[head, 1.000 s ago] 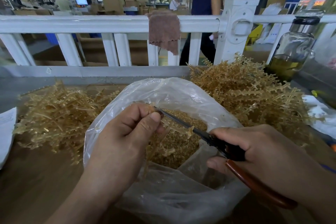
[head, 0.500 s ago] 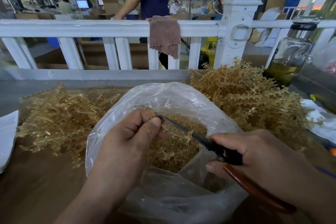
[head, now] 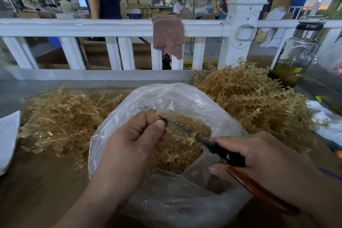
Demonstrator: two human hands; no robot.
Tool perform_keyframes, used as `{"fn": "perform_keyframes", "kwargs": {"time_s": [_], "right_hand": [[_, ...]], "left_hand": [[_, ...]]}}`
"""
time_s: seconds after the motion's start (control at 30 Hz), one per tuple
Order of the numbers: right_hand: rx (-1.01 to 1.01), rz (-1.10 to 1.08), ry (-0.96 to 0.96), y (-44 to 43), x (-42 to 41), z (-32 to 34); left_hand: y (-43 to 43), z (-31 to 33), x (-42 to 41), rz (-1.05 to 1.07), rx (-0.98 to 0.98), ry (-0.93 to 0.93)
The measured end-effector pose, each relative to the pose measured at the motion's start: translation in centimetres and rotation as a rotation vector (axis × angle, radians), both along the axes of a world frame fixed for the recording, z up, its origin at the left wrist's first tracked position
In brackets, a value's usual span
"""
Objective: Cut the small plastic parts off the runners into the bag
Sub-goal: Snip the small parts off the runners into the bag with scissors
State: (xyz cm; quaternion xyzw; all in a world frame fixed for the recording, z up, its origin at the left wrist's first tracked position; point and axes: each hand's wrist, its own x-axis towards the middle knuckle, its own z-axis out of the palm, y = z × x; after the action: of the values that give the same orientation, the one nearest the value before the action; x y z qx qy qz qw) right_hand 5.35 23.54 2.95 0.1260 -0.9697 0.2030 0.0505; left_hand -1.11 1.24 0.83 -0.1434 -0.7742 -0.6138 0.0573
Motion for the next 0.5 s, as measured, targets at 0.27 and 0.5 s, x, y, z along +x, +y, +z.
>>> {"fn": "perform_keyframes", "kwargs": {"time_s": [0.27,0.5], "right_hand": [[-0.010,0.014,0.017,-0.08,-0.10,-0.46],[-0.056,0.046,0.035,0.32,0.00,-0.52]], "left_hand": [[-0.20,-0.26,-0.16,0.005,0.018,-0.040],[-0.12,-0.25,-0.18,0.034,0.095,0.010]]}}
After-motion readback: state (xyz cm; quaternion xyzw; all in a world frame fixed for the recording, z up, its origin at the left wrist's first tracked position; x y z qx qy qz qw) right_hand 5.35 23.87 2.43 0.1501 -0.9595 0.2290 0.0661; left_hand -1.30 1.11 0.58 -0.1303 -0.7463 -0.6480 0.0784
